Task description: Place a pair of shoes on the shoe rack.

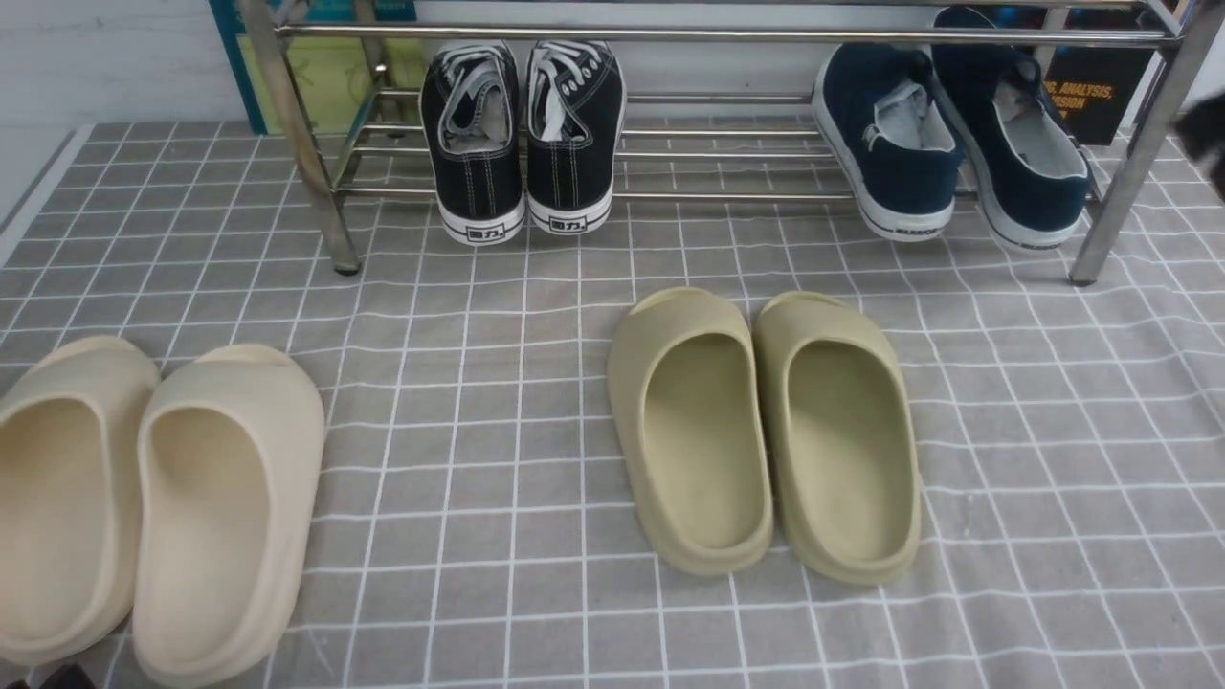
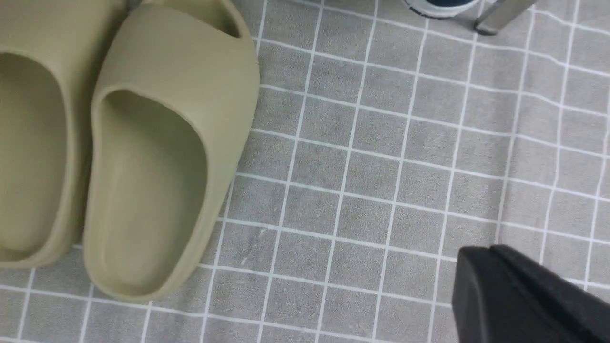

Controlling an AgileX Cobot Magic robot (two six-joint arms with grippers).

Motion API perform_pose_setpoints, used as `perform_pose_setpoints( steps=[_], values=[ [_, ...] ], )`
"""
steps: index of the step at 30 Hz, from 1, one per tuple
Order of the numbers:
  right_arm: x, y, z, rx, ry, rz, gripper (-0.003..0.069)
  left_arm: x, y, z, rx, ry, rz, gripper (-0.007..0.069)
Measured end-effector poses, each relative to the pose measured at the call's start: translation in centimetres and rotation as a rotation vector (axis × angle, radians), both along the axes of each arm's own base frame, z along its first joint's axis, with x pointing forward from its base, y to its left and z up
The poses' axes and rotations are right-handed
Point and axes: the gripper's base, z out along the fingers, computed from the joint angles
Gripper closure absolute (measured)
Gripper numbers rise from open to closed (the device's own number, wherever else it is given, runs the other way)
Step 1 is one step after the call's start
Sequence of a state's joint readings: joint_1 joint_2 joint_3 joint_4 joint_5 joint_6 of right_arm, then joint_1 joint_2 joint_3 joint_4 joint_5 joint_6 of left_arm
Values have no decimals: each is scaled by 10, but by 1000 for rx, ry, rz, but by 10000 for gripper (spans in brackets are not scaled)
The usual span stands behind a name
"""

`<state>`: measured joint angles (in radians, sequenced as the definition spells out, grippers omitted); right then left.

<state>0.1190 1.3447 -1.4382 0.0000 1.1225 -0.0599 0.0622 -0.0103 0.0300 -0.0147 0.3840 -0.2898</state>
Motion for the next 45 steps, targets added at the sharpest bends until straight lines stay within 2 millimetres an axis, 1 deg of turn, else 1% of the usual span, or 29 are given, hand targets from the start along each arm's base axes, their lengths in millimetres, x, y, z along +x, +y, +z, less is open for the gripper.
perform_pose_setpoints(
  steps=[3,4,5,6,7,8,9,10,11,13,14,20,33,40,42,43,44,45],
  values=[
    [-48,-6,5,27,-123,-14,657,0,0,0,0,0,0,386],
    [-56,-7,2,31,-142,-17,657,0,0,0,0,0,0,386],
    [-74,-9,-1,39,-182,-19,657,0,0,0,0,0,0,386],
    [-88,-11,-4,46,-222,-22,657,0,0,0,0,0,0,386],
    [-90,-11,-4,49,-234,-22,657,0,0,0,0,0,0,386],
    [-104,-12,-4,58,-276,-25,657,0,0,0,0,0,0,386],
    [-121,-14,-10,72,-324,-32,657,0,0,0,0,0,0,386],
    [-125,-15,-13,76,-330,-35,657,0,0,0,0,0,0,386],
    [-142,-17,-16,91,-386,-41,657,0,0,0,0,0,0,386],
    [-160,-19,-20,118,-438,-57,657,0,0,0,0,0,0,386],
    [-165,-20,-20,123,-456,-59,657,0,0,0,0,0,0,386],
    [-177,-21,-18,135,-512,-59,657,0,0,0,0,0,0,386],
    [-178,-21,-18,137,-508,-61,651,0,0,0,0,0,0,386],
    [-177,-25,-19,83,-517,-67,643,0,0,0,0,0,0,386],
    [-176,-23,-24,110,-515,-67,643,0,0,0,0,0,0,386],
    [-179,-20,-31,173,-523,-63,643,0,0,0,0,0,0,386],
    [-179,-19,-33,179,-519,-63,643,0,0,0,0,0,0,386],
    [-182,-18,-40,215,-548,-61,643,0,0,0,0,0,0,386]
  ],
)
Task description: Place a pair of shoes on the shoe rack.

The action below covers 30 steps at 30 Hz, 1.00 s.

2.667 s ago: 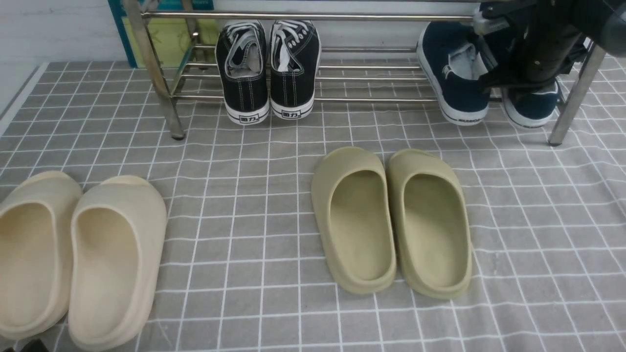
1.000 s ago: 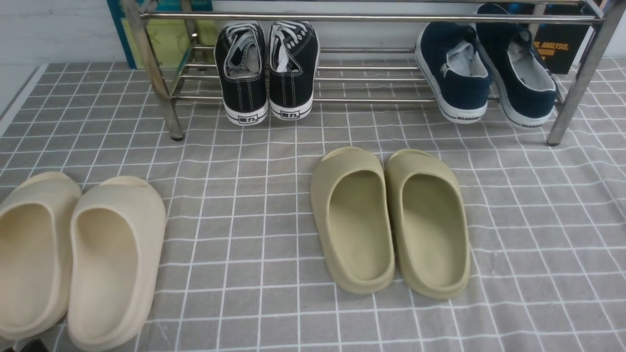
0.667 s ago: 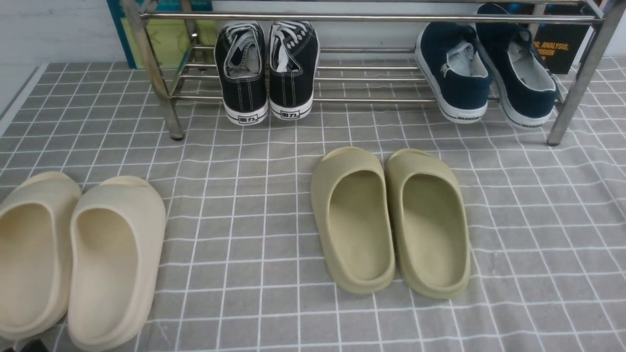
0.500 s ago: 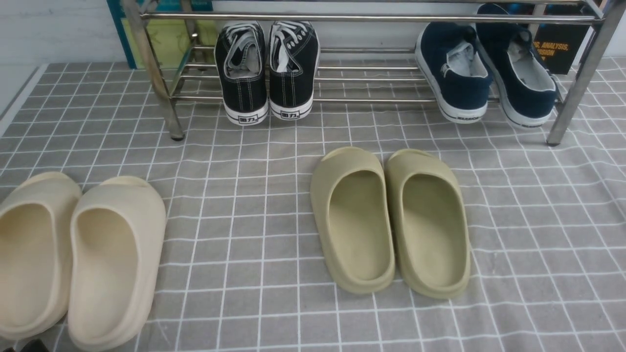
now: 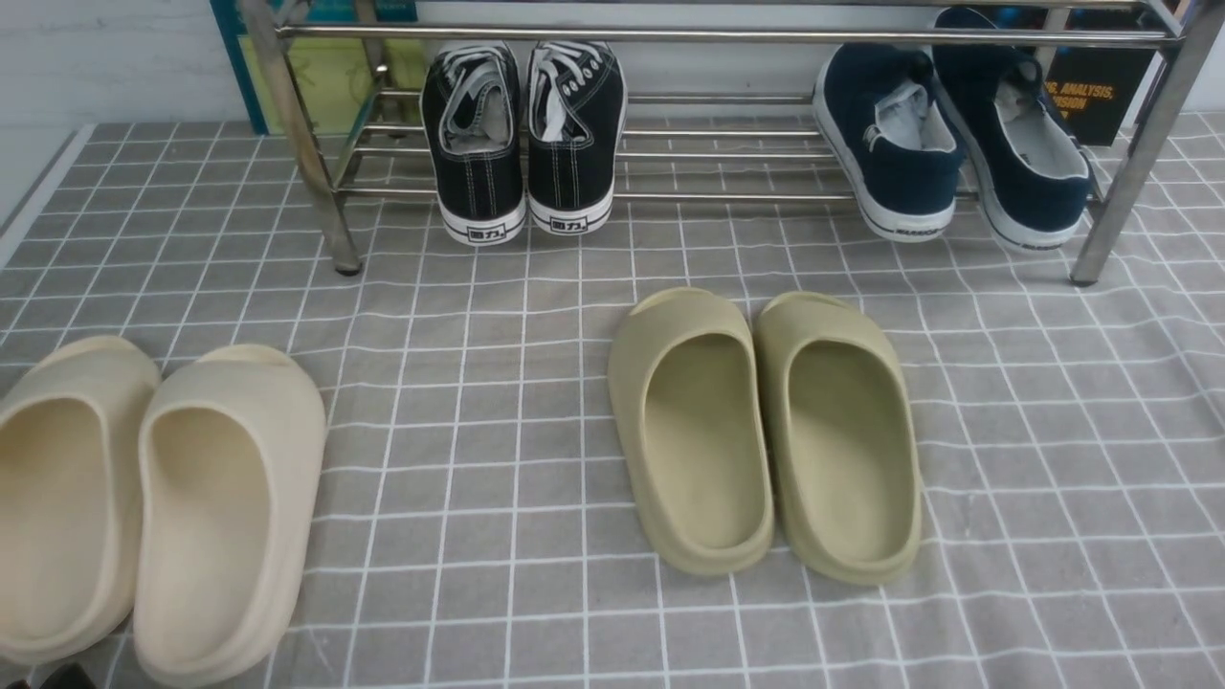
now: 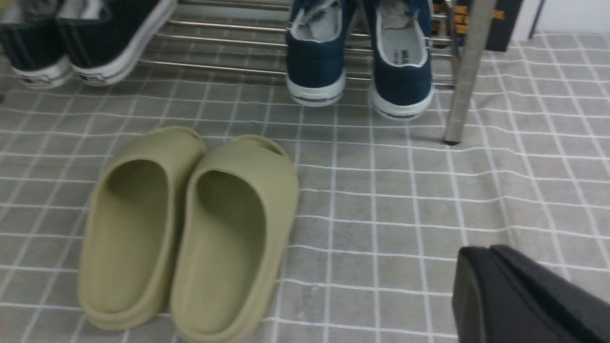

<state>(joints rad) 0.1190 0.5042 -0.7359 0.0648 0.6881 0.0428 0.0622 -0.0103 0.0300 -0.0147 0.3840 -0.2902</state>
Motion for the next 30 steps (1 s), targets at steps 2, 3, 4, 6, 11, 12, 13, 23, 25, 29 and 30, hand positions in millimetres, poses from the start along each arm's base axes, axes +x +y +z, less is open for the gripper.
perform_pose_setpoints(
  steps=[2,3,4,6,11,12,13,23,25,29,30],
  values=[
    [-7,-1,-16,17,-58,-3,651,0,0,0,0,0,0,386],
    [-9,-2,-25,14,-95,-8,657,0,0,0,0,0,0,386],
    [-10,-2,-26,10,-113,-11,659,0,0,0,0,0,0,386],
    [-15,-5,-50,-19,-190,-30,662,0,0,0,0,0,0,386],
    [-26,-14,-107,-8,-371,-143,662,0,0,0,0,0,0,386],
    [-28,-15,-119,-5,-378,-169,662,0,0,0,0,0,0,386],
    [-28,-16,-131,0,-378,-194,662,0,0,0,0,0,0,386],
    [-33,-21,-184,-1,-122,-272,662,0,0,0,0,0,0,386],
    [-33,-20,-185,-3,-110,-262,662,0,0,0,0,0,0,386],
    [-34,-19,-186,-16,-83,-226,662,0,0,0,0,0,0,386],
    [-34,-18,-186,-18,-79,-211,662,0,0,0,0,0,0,386]
  ],
)
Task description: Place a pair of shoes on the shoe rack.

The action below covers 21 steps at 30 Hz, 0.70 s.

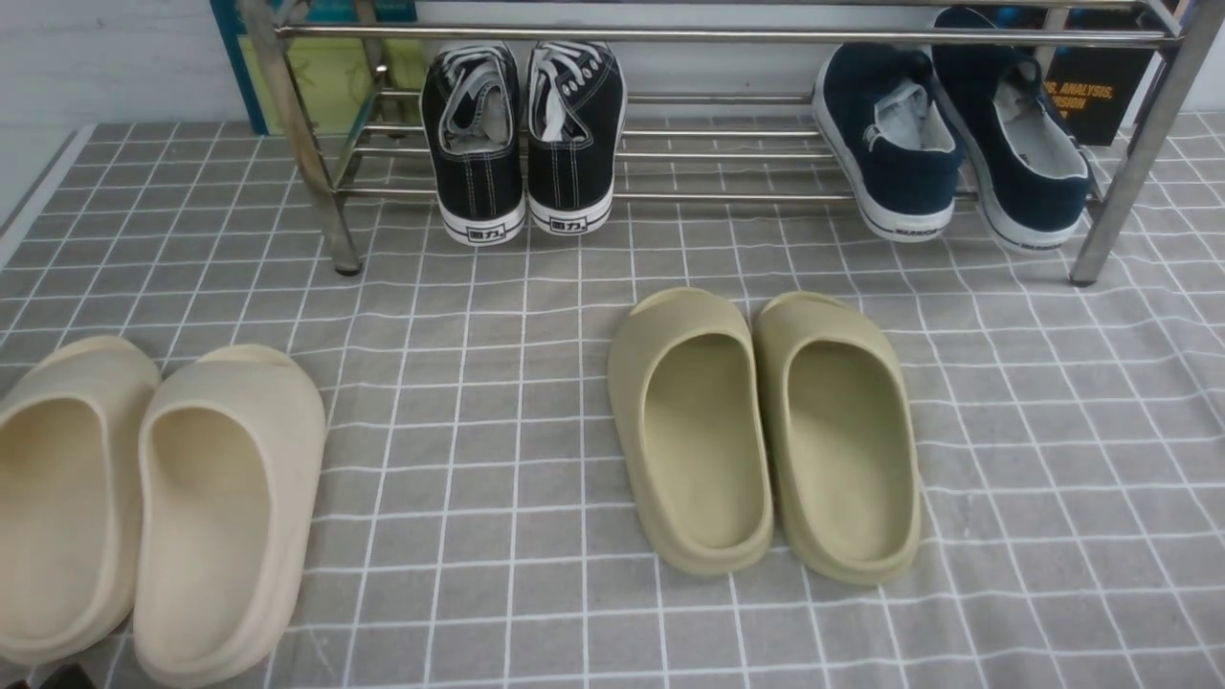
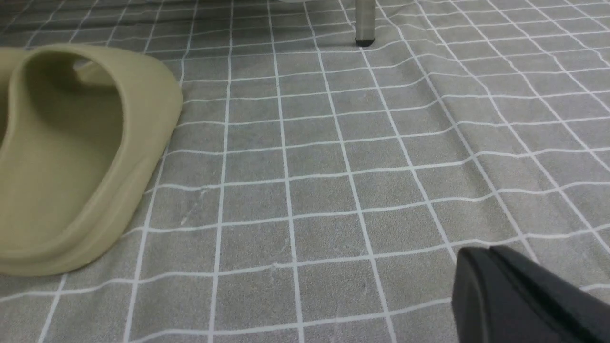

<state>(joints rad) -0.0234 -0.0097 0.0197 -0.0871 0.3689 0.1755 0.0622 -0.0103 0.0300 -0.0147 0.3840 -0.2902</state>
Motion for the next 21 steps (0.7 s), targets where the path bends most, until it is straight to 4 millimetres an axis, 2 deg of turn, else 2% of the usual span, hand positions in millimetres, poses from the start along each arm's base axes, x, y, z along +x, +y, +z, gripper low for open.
perform_pose_setpoints(
  steps=[21],
  values=[
    [0,0,0,-12,9,12,657,0,0,0,0,0,0,386]
  ],
)
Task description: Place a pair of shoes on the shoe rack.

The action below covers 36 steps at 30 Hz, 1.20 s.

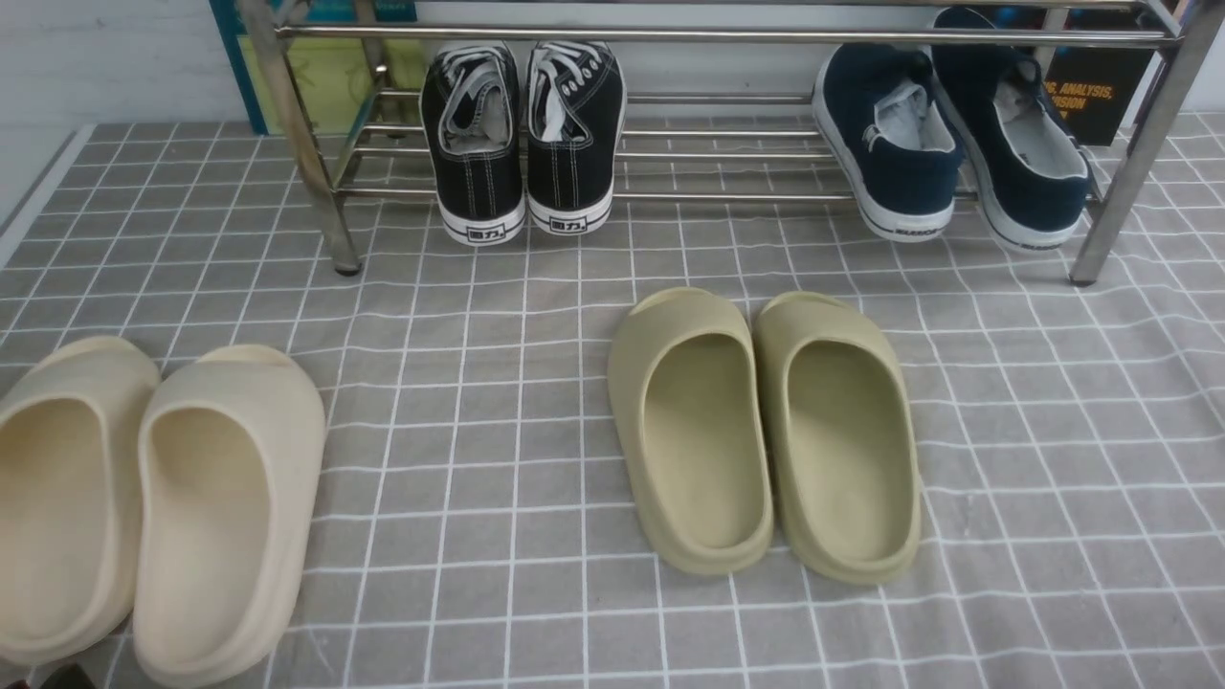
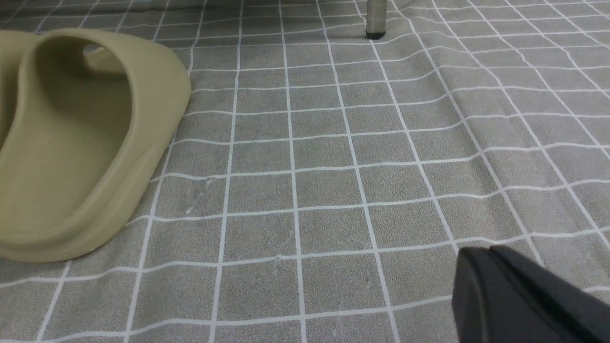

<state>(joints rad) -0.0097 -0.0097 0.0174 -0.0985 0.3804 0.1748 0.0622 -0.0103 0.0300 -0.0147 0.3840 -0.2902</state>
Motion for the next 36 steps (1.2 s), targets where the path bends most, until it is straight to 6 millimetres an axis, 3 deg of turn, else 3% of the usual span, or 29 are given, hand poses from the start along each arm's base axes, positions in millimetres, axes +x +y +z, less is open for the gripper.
perform_pose_setpoints(
  steps=[36],
  values=[
    [0,0,0,0,1,0,643,0,0,0,0,0,0,386]
  ],
)
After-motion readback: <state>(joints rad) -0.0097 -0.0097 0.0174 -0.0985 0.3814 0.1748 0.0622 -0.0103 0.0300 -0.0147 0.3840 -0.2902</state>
